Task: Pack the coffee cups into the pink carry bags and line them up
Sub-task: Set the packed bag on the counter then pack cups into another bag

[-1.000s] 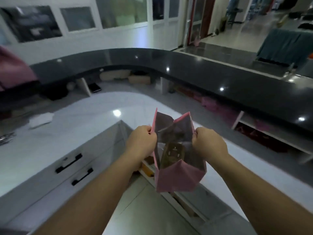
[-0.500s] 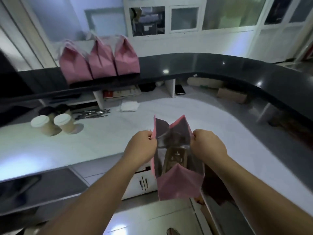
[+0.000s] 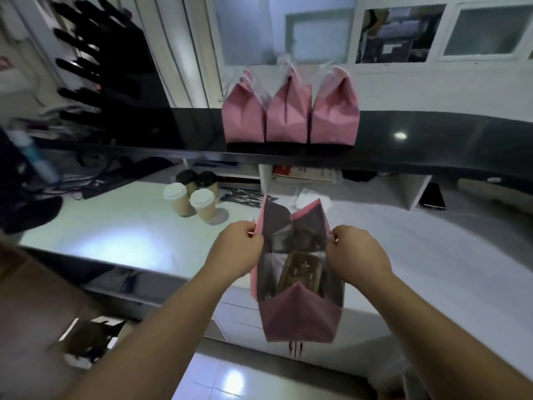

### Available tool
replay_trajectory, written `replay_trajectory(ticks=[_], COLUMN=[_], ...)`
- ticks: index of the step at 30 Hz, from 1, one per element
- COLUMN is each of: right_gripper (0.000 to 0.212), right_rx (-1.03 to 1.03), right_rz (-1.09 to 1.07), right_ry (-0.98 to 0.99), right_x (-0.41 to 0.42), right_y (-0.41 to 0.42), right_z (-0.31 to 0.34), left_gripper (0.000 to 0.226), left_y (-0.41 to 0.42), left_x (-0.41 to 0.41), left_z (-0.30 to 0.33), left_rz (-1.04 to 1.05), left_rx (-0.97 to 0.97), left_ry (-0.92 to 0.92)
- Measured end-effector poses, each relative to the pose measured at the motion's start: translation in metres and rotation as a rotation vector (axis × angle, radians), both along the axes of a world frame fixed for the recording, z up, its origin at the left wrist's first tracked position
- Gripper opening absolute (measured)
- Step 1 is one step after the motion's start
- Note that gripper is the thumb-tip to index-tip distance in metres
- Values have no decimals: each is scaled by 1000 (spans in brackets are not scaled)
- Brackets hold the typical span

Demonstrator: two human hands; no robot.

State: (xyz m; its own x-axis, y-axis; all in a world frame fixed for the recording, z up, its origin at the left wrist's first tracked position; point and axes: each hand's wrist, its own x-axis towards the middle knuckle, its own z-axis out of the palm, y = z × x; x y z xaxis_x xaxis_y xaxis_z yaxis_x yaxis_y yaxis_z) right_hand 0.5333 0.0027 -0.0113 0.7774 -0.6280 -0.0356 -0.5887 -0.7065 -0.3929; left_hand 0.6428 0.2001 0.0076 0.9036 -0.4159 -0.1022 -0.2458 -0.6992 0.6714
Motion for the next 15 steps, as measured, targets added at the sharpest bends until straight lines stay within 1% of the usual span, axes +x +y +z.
replay_trajectory(ticks=[6,10,15], right_gripper=[28,27,27], right_rx=[2,-24,-1], right_rz=[25,-18,-112], right_ry=[8,12,43], right_x=[85,141,195], right_y=[3,5,18], right_z=[-8,-14,-19], left_gripper=[25,22,16], left_y=[2,1,-1], left_x=[84,148,217], left_z=[-7,-15,-26], left_rz=[18,-55,-157], left_rx=[-29,-25,-7], left_ry=[-4,9,17])
